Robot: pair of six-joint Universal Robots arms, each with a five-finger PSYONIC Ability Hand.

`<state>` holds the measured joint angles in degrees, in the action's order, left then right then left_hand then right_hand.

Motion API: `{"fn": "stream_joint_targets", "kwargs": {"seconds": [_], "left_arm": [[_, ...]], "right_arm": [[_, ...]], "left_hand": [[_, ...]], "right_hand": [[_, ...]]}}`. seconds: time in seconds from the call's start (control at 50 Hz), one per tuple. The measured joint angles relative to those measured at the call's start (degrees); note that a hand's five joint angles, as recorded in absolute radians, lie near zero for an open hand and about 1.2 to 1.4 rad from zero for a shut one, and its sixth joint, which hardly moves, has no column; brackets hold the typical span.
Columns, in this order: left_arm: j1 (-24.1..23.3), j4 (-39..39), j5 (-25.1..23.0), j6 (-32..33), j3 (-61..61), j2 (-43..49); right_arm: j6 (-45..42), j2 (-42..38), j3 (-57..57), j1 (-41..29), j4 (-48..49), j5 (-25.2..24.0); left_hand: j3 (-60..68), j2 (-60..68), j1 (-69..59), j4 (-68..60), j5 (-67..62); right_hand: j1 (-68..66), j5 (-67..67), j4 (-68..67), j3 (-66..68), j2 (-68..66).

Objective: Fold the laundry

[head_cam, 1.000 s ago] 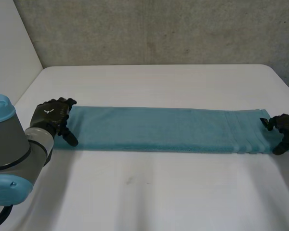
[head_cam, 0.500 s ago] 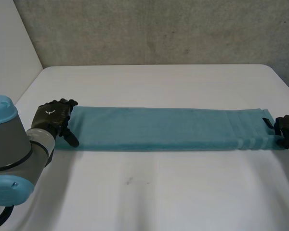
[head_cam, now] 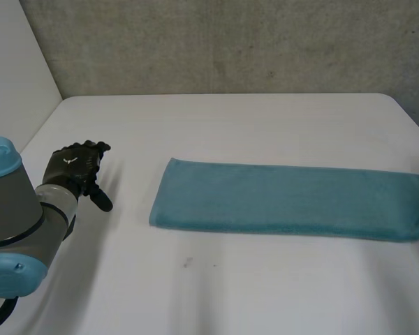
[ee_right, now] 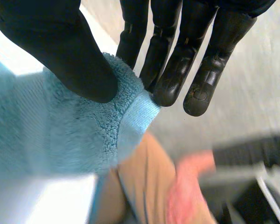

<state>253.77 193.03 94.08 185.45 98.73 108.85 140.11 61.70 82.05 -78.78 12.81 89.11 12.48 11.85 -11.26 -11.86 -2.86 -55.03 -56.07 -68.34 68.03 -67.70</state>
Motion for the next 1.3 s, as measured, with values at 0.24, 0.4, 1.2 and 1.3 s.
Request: {"fn": "stream_joint_targets", "kwargs": {"seconds": [0.24, 0.4, 1.2, 1.3], "left_arm": [[0.29, 0.07, -0.03, 0.00, -0.12, -0.13], [0.62, 0.08, -0.09, 0.00, -0.12, -0.14], [-12.61, -2.64, -0.50, 0.42, -13.98, 9.20], [-13.65, -6.96, -0.34, 0.38, -20.03, 14.49]], "right_arm": [[4.83, 0.70, -6.52, -34.38, 4.10, -1.80], [5.03, -8.46, -11.85, -52.77, 6.09, -5.93], [26.14, 7.28, 14.81, -26.95, -7.92, -10.53], [26.04, 7.03, 19.60, -23.29, -4.20, -13.30]], "left_hand": [[0.00, 0.00, 0.00, 0.00, 0.00], [0.00, 0.00, 0.00, 0.00, 0.00], [0.00, 0.00, 0.00, 0.00, 0.00], [0.00, 0.00, 0.00, 0.00, 0.00]], "right_hand": [[0.00, 0.00, -0.11, 0.27, -0.02], [0.00, 0.00, -0.15, 0.27, -0.02], [42.48, 52.00, 54.50, -55.18, 54.50], [38.12, 46.03, 48.28, -47.77, 47.61]]}}
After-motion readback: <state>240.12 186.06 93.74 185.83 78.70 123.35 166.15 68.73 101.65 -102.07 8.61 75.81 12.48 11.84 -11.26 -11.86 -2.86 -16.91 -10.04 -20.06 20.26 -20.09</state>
